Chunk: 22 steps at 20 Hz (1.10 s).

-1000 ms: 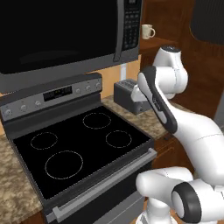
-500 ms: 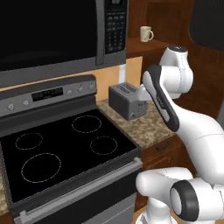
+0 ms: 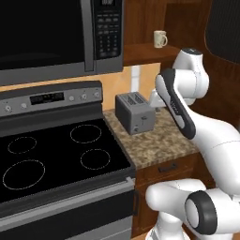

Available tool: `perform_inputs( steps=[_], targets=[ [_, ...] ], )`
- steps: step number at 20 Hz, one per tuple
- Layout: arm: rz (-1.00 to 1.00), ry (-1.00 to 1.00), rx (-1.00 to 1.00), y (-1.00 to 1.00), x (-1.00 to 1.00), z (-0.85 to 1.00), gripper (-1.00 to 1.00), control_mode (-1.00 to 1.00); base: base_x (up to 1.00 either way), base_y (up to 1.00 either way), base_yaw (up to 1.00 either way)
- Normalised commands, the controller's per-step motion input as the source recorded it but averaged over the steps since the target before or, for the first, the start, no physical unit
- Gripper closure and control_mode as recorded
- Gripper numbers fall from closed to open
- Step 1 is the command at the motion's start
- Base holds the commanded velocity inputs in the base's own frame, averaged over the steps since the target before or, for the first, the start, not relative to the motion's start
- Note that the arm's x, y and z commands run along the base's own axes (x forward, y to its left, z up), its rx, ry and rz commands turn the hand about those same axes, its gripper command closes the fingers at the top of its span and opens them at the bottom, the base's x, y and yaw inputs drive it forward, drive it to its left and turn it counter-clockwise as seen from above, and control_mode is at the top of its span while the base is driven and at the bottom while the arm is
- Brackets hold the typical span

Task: Gather all objects into one cabinet and sort the glasses and bowls to opposite sides.

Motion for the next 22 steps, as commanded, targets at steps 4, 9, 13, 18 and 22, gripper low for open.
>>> perform_inputs(
  steps=[4,9,13,18,22],
  targets=[
    [0.00,0.00,0.00,0.00,0.00,0.00,-1.00,1.00,0.01,0.00,0.01],
    [0.00,0.00,0.00,0.00,0.00,0.00,-1.00,1.00,0.84,-0.13,-0.03],
    [0.00,0.00,0.00,0.00,0.00,0.00,-1.00,1.00,0.69,-0.01,-0.05],
    [0.00,0.00,0.00,0.00,0.00,0.00,-1.00,1.00,0.06,-0.02,0.00],
    [0.00,0.00,0.00,0.00,0.00,0.00,-1.00,1.00,-0.02,-0.67,-0.03]
  ],
)
